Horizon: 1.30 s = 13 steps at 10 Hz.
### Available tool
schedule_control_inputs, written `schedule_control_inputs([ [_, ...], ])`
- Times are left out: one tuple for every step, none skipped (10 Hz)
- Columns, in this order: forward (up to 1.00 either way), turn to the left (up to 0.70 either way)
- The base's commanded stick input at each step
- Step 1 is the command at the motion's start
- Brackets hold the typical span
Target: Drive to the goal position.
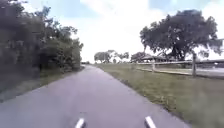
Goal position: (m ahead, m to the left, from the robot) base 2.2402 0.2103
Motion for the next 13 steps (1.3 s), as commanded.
schedule_control_inputs([
  [0.70, 0.00],
  [0.70, 0.00],
  [0.70, 0.00],
  [0.70, 0.00],
  [0.70, 0.00],
  [0.70, 0.00],
  [0.70, 0.00],
  [0.70, 0.00],
  [0.70, 0.00],
  [0.70, 0.00],
  [0.70, 0.00],
  [0.70, 0.00],
  [0.70, 0.00],
])
